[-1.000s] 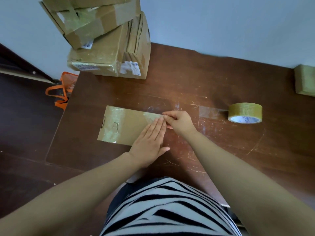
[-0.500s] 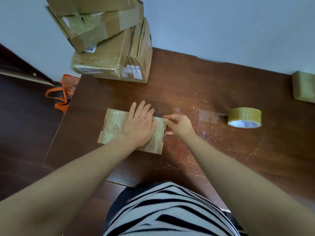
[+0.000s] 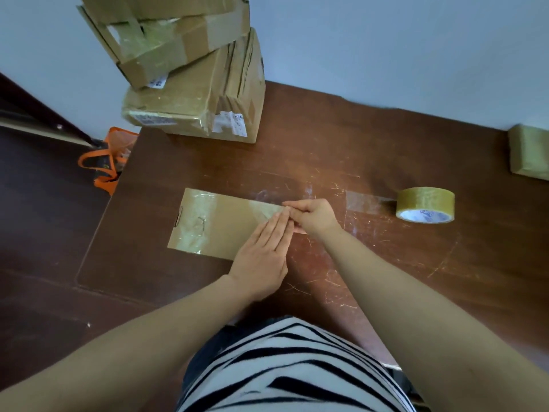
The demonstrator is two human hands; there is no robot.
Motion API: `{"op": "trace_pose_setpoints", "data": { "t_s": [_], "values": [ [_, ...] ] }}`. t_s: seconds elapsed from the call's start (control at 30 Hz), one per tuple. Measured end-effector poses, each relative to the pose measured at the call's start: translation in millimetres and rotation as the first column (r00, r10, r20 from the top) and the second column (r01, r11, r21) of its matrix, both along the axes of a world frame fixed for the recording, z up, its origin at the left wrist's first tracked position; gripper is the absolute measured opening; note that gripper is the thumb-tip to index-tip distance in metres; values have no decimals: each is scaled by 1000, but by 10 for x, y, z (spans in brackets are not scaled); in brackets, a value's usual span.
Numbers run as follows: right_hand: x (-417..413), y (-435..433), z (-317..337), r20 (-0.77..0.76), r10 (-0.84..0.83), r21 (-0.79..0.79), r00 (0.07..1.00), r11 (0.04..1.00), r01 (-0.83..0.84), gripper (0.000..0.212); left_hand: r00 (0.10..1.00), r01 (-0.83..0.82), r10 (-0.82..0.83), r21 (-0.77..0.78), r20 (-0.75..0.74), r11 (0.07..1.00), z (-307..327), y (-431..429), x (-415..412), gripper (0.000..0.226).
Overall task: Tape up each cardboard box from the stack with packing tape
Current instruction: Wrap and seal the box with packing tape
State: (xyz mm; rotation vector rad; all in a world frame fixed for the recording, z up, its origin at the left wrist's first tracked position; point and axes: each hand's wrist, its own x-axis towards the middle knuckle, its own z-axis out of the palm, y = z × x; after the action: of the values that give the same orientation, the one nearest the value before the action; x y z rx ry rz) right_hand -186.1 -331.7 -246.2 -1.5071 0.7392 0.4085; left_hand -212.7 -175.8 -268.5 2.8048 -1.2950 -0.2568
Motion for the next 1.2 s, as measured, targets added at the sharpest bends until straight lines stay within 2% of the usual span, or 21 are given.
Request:
{"op": "trace_pose_setpoints", "data": {
  "t_s": [0.13, 0.2, 0.23, 0.3, 0.37, 0.4, 0.47, 0.57, 0.7, 0.8, 0.93, 1.03, 1.2],
  "values": [
    [1, -22, -25, -18, 3, -6, 1000, 1000, -3, 22, 999, 35, -35, -17, -2, 999, -36, 39, -59, 52],
    [18, -16, -21, -14, 0, 4, 1000, 1000, 0, 23, 991, 33, -52, -150, -124, 988, 66, 38, -8, 38],
    [25, -15, -19, -12, 1, 4, 1000, 1000, -1, 23, 982, -28, -14, -224, -186, 974, 130, 18, 52, 34],
    [32, -17, -21, -14, -3, 6, 1000, 1000, 3, 24, 967, -231, 188, -285, -170, 930, 203, -54, 245, 39],
    [32, -16, -33, -22, 3, 9, 1000, 1000, -3, 24, 933, -351, 339, -93, -123, 932, 195, -91, 418, 56],
    [34, -11, -36, -22, 5, 9, 1000, 1000, -5, 24, 932, -345, 346, 26, -108, 938, 173, -94, 483, 65],
    [25, -1, -49, -15, 9, 6, 1000, 1000, -9, 25, 940, -315, 325, 109, -101, 943, 116, -87, 533, 73],
    [6, -1, -84, -12, 10, 1, 1000, 1000, -10, 26, 955, -280, 287, 95, -73, 955, 99, -91, 505, 55],
    [8, 2, -54, 13, 25, -26, 1000, 999, -25, 26, 987, -155, 155, 19, 35, 988, 23, -125, 373, 58],
    [-10, 10, -35, 17, 30, -41, 999, 999, -29, 27, 985, -168, 169, 26, -34, 985, 40, -116, 306, 60],
    [-17, 26, -9, 13, 47, -53, 999, 998, -46, 27, 974, -220, 221, 25, -45, 975, 19, -181, 269, 63],
    [-2, 16, -14, 11, 90, -125, 996, 988, -88, 27, 978, -208, 209, 34, -15, 978, 7, -172, 233, 70],
    [1, -58, 50, 31, 236, -314, 971, 925, -214, 27, 969, -244, 244, 16, -25, 970, 33, -242, 266, 67]
  ]
}}
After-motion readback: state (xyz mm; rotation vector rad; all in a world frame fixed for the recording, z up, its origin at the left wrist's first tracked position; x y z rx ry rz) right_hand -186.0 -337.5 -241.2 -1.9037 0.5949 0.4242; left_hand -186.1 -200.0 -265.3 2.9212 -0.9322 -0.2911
